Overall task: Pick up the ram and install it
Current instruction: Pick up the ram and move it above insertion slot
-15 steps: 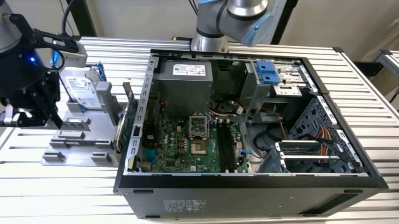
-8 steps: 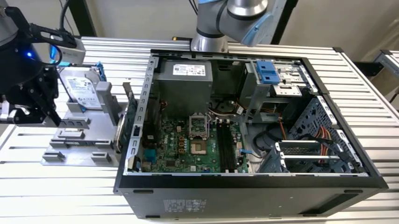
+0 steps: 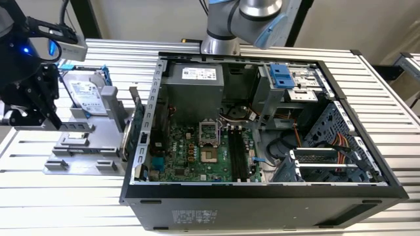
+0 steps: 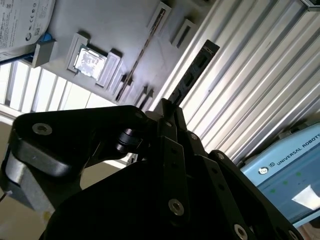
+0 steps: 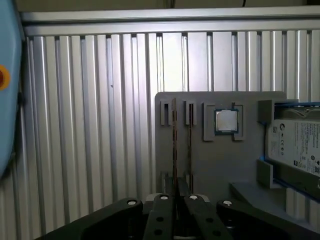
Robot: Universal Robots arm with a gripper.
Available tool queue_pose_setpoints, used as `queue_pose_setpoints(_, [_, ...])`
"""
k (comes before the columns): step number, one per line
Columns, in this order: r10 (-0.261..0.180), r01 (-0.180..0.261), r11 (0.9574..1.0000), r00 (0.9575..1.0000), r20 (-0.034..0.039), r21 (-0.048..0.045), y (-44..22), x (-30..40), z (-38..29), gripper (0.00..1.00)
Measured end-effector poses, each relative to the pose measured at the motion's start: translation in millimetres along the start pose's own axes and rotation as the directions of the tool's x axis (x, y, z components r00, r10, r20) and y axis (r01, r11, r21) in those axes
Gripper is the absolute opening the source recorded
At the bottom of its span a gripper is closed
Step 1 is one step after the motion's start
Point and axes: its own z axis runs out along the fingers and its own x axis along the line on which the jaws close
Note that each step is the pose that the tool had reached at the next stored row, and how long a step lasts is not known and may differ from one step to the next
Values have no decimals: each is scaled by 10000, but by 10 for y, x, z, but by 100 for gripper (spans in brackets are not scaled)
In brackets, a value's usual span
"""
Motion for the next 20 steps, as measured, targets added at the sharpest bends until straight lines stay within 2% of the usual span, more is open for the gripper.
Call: queue_pose_setpoints(20, [-1,1,10000,10000,2,2,3,-3,-220,0])
